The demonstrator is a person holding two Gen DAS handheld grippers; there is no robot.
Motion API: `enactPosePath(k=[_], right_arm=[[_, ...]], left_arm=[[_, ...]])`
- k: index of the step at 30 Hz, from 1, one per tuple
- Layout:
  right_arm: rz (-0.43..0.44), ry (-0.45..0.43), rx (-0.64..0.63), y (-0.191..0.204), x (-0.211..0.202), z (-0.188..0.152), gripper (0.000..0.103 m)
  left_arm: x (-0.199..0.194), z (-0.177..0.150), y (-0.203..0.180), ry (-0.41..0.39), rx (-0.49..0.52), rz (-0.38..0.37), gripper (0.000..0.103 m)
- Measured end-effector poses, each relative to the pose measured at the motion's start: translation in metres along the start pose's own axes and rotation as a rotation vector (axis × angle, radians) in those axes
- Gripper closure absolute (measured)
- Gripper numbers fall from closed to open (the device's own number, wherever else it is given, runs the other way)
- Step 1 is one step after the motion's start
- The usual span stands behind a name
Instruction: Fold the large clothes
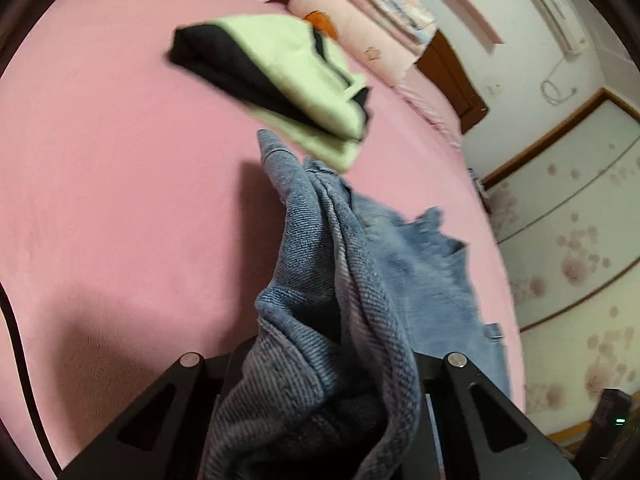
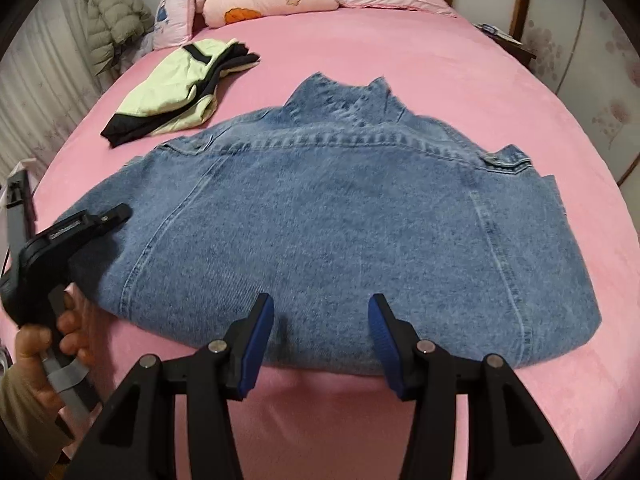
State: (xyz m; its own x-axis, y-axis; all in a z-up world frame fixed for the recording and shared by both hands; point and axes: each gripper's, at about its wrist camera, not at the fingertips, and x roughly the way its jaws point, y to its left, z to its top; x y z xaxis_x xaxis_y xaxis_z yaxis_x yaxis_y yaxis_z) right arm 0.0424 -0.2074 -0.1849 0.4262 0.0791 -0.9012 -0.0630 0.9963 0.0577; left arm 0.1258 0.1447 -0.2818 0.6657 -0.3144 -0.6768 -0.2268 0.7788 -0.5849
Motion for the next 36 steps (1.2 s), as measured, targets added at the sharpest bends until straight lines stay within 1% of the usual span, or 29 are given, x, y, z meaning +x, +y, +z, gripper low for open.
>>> enactPosePath(k=[1,3,5,6,7,8,9,10,13,14,16,18,21,23,25,27,28,29,30,31,32,34,36], right_arm=[[-0.011,-0.021,0.001,-0.001,-0.003,0.004,0.054],[-0.034,-0.073,-0.013,-0.002,-0.003,0.013,0.054],[-0.052,-0.110,-0.041,-0.001,0.004,0.022,0.064],[-0.053,-0.110,-0.057,-0.001,0.012,0.026,0.079],[-0.034,-0.087,-0.073,0.000,0.025,0.031,0.094],[-0.024,-0.062,-0.081,0.000,0.036,0.032,0.099],[0.002,-0.016,-0.083,0.000,0.051,0.031,0.100],[0.060,0.047,-0.085,0.000,0.069,0.028,0.100],[0.079,0.043,-0.116,0.002,0.085,0.019,0.099],[0.100,0.046,-0.100,-0.001,0.088,0.019,0.099],[0.166,0.056,-0.049,-0.013,0.091,0.021,0.098],[0.222,0.071,-0.027,-0.023,0.090,0.024,0.098],[0.330,0.120,0.037,-0.048,0.080,0.029,0.099],[0.357,0.083,0.076,-0.073,0.054,0.029,0.099],[0.343,0.027,0.114,-0.114,0.024,0.024,0.099],[0.311,-0.004,0.158,-0.153,0.003,0.013,0.099],[0.282,-0.014,0.192,-0.182,-0.009,0.003,0.099],[0.255,-0.017,0.212,-0.201,-0.015,-0.005,0.099],[0.224,-0.017,0.229,-0.220,-0.020,-0.014,0.099],[0.185,-0.003,0.248,-0.244,-0.024,-0.028,0.099],[0.164,0.014,0.259,-0.258,-0.024,-0.036,0.099],[0.111,0.064,0.277,-0.288,-0.023,-0.059,0.099],[0.079,0.092,0.283,-0.304,-0.023,-0.074,0.099]], left_arm=[[-0.005,0.003,-0.008,-0.002,0.011,-0.012,0.091],[-0.016,0.009,-0.032,-0.015,0.064,-0.035,0.092],[-0.025,0.012,-0.054,-0.028,0.112,-0.060,0.092],[-0.029,0.013,-0.067,-0.036,0.139,-0.075,0.093],[-0.032,0.014,-0.075,-0.042,0.159,-0.082,0.093],[-0.034,0.014,-0.086,-0.049,0.189,-0.089,0.093],[-0.036,0.013,-0.097,-0.055,0.218,-0.093,0.093],[-0.037,0.012,-0.107,-0.055,0.249,-0.100,0.093],[-0.029,0.000,-0.142,-0.047,0.335,-0.097,0.093],[-0.031,-0.001,-0.150,-0.049,0.349,-0.099,0.093],[-0.029,-0.006,-0.173,-0.059,0.385,-0.095,0.093],[-0.028,-0.012,-0.196,-0.072,0.418,-0.085,0.093],[-0.023,-0.025,-0.241,-0.079,0.466,-0.064,0.093],[-0.019,-0.040,-0.268,-0.069,0.495,-0.063,0.093],[-0.005,-0.064,-0.301,-0.049,0.545,-0.063,0.092],[0.012,-0.093,-0.334,-0.033,0.618,-0.052,0.092],[0.030,-0.115,-0.352,-0.016,0.665,-0.037,0.092],[0.040,-0.130,-0.361,-0.003,0.686,-0.025,0.092],[0.054,-0.149,-0.369,0.020,0.708,-0.011,0.092],[0.077,-0.173,-0.378,0.058,0.736,0.002,0.092],[0.094,-0.189,-0.385,0.084,0.755,0.016,0.091],[0.137,-0.227,-0.385,0.185,0.792,0.074,0.091],[0.159,-0.249,-0.379,0.239,0.803,0.110,0.089]])
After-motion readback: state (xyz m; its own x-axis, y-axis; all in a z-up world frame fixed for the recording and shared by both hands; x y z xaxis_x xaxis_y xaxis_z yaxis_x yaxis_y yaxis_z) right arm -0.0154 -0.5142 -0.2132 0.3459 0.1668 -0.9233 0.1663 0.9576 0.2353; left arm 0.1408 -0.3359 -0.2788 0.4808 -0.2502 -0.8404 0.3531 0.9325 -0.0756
